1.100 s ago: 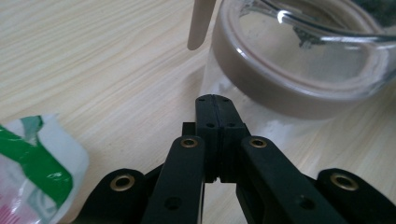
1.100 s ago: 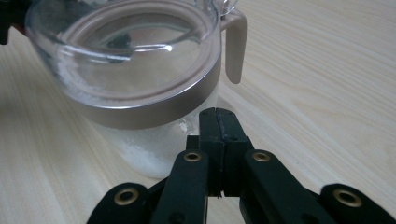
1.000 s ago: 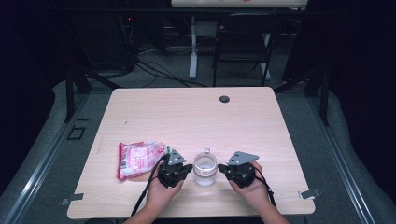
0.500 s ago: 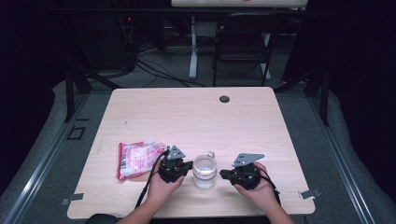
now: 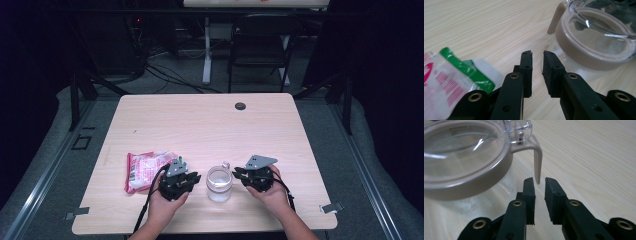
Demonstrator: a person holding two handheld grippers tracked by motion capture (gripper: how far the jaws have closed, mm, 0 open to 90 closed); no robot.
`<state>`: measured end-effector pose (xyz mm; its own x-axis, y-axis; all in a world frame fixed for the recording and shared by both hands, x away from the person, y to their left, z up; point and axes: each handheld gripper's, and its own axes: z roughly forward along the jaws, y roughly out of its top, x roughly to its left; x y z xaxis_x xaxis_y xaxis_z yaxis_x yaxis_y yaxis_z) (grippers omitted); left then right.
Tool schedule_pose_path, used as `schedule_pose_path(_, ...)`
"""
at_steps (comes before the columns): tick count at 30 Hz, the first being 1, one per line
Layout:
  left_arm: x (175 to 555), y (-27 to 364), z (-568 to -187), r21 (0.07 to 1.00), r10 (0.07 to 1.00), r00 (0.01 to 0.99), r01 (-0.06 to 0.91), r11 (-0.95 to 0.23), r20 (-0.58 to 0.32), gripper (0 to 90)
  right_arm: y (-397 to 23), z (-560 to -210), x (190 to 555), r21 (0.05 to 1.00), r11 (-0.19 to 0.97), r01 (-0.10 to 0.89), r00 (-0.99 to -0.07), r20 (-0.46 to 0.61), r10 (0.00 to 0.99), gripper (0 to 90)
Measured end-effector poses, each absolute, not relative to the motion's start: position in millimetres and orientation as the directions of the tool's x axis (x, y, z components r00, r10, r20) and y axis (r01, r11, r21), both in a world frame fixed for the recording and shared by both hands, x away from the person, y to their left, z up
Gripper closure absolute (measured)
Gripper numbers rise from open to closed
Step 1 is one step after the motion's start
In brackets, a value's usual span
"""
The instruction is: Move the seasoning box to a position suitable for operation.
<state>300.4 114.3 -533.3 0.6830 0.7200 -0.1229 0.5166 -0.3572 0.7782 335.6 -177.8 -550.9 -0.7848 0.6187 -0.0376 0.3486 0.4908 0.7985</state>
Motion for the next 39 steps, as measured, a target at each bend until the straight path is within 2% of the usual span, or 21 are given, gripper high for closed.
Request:
schedule_pose_path(11,289.5,132.8,-535.5,0.774,0.762,0.635,0.543,-0.325,-0.126,73.4,-164.1,-559.8,361.0,0.79,0.494,0.363,-0.818,0.016,0.575,73.3)
schedule_pose_path(13,288.2,134.9,-535.2,0.776,0.767,0.629,0.543,-0.32,-0.124,73.1,-161.5,-560.6,363.6,0.784,0.508,0.357,-0.828,0.014,0.561,75.1)
schedule_pose_path(15,287.2,136.2,-535.3,0.778,0.77,0.626,0.543,-0.317,-0.123,72.8,-159.4,-561.9,364.7,0.784,0.509,0.355,-0.828,0.011,0.561,81.2)
schedule_pose_path(16,286.6,136.7,-534.8,0.774,0.772,0.624,0.545,-0.321,-0.12,72.6,-158.8,-562.4,365.1,0.781,0.508,0.363,-0.824,0.013,0.567,83.7)
schedule_pose_path(20,285.5,134.5,-535.1,0.779,0.765,0.632,0.54,-0.319,-0.125,71.4,-157.9,-561.3,364.8,0.773,0.506,0.382,-0.816,0.025,0.578,84.5)
schedule_pose_path(26,283.5,124.5,-533.2,0.767,0.736,0.67,0.524,-0.37,-0.102,70.9,-161.4,-557.7,359.8,0.754,0.497,0.429,-0.762,0.006,0.648,85.8)
schedule_pose_path(39,300.5,114.3,-522.5,0.793,0.715,0.693,0.485,-0.368,-0.091,71.0,-170.5,-553.1,330.7,0.738,0.481,0.473,-0.687,-0.034,0.726,84.0)
